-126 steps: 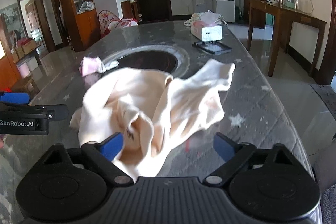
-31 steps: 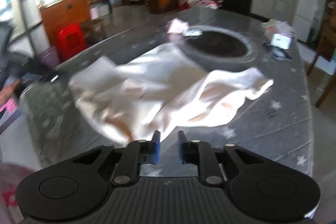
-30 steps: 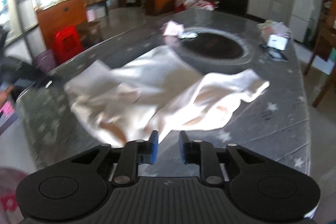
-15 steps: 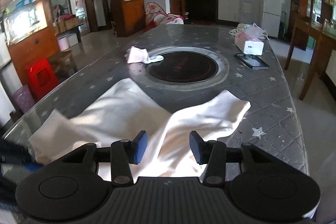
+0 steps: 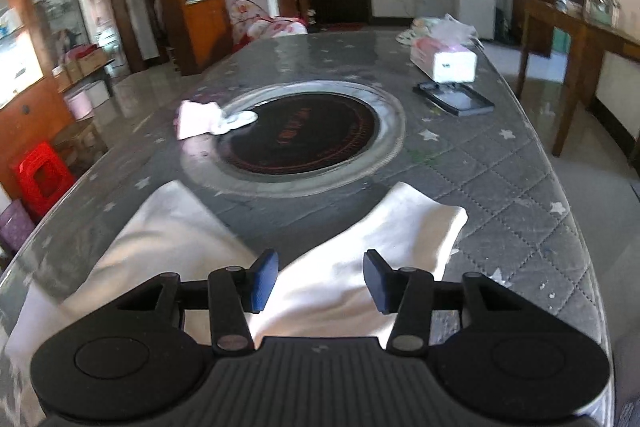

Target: Fold clothes

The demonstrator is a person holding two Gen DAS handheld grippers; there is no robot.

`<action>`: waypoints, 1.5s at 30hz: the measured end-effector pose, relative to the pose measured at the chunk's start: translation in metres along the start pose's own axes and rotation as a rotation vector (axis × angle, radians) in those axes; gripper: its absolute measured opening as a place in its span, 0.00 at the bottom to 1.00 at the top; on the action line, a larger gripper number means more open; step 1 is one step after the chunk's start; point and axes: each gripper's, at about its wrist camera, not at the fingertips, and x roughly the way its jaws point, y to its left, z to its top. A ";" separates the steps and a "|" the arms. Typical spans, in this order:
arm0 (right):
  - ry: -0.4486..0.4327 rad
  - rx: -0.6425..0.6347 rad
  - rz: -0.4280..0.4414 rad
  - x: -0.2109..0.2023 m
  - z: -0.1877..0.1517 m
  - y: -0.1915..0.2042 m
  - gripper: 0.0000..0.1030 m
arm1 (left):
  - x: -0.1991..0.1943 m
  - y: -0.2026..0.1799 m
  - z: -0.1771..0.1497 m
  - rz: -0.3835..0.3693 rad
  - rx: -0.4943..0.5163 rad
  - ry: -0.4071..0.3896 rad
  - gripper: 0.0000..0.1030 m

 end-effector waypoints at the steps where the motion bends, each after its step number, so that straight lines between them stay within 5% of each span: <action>1: 0.003 0.002 -0.006 0.003 0.001 -0.001 0.46 | -0.003 -0.001 -0.003 -0.015 0.006 0.003 0.12; 13: 0.013 -0.129 0.016 -0.002 -0.007 0.028 0.50 | -0.009 -0.010 -0.009 -0.119 0.116 0.039 0.18; 19: 0.043 -0.046 -0.010 0.016 0.001 0.016 0.48 | -0.020 0.003 0.009 -0.102 0.075 -0.045 0.34; 28: 0.060 0.068 -0.090 0.054 0.007 0.002 0.47 | 0.015 0.022 0.040 -0.056 -0.062 -0.082 0.35; 30: 0.062 0.049 -0.118 0.060 0.005 0.001 0.41 | 0.026 0.019 0.045 -0.080 -0.062 -0.079 0.35; 35: 0.057 -0.009 -0.144 0.061 0.003 -0.001 0.06 | 0.049 0.005 0.053 -0.148 -0.047 -0.059 0.35; 38: 0.038 -0.030 -0.158 0.052 0.002 -0.004 0.02 | 0.058 -0.003 0.056 -0.153 -0.027 -0.060 0.44; 45: -0.017 -0.034 -0.179 0.020 0.005 -0.021 0.01 | 0.081 -0.017 0.057 -0.088 0.021 -0.023 0.43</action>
